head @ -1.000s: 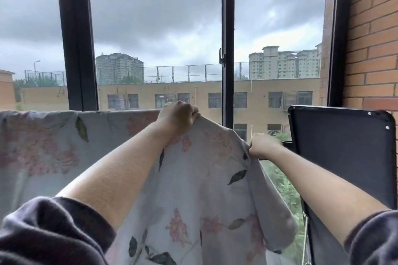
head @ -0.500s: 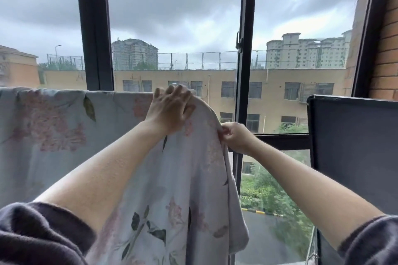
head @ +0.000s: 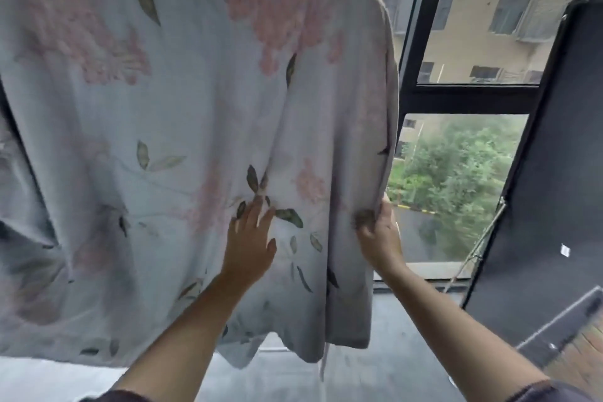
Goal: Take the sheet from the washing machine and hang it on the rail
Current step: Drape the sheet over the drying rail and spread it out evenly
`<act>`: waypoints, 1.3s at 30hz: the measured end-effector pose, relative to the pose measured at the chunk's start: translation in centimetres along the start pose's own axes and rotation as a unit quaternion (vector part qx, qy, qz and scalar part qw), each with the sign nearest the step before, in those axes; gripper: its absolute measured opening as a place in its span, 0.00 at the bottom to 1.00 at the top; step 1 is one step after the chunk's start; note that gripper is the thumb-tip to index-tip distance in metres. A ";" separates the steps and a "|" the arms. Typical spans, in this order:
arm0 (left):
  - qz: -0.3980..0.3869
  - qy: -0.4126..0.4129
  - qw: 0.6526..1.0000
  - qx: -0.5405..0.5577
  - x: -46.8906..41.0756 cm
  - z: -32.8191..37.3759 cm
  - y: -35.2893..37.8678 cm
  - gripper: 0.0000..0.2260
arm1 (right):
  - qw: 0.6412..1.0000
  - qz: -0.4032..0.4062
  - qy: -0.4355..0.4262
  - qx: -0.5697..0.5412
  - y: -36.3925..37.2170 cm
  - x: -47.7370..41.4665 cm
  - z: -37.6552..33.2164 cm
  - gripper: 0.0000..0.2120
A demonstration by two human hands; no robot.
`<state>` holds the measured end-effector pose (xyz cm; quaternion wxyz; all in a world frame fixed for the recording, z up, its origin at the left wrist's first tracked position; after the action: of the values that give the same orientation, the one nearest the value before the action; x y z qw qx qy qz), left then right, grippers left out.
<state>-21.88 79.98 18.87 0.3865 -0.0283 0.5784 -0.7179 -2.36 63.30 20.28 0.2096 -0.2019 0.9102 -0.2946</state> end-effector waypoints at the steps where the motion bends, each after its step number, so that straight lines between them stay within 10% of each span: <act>1: -0.033 -0.032 0.999 0.020 1.3 -1.3 1.8 0.27 | 1.000 -0.012 0.015 -0.005 1.5 0.8 1.4 0.27; 6: -0.107 -0.216 0.953 0.184 8.5 -7.2 8.6 0.21 | 0.983 -0.098 0.151 -0.034 8.8 7.0 9.3 0.33; 11: -0.158 -0.344 0.878 0.295 16.3 -11.7 15.4 0.11 | 0.881 -0.221 0.386 -0.160 17.6 16.3 17.6 0.26; 24: -0.157 -0.575 0.583 0.553 27.1 -15.8 28.5 0.06 | 0.740 -0.122 0.550 -0.367 28.6 24.1 23.9 0.13; 28: -0.169 -0.564 0.510 0.627 28.9 -15.4 33.1 0.09 | 0.743 -0.115 0.510 -0.419 31.5 23.5 26.3 0.07; 33: -0.195 -0.460 0.431 0.751 26.2 -11.4 38.1 0.30 | 0.799 -0.126 0.354 -0.469 33.4 20.7 28.9 0.32; 39: -0.017 -0.334 0.396 0.855 21.7 -12.6 40.2 0.16 | 0.816 -0.094 0.189 -0.538 33.2 17.1 30.7 0.17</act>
<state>-22.19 76.13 -28.39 0.3584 0.0695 -0.5148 -0.7757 -9.28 65.82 -27.51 -0.1371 -0.3076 0.9220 0.1911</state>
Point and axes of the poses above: each hand's wrist, its own x-axis away from the middle knuckle, its own y-axis out of the palm, z = x × y, the point moved 10 cm from there along -x, towards the middle knuckle, and after that the axes turned 8 degrees about x, right-handed, at the moved point
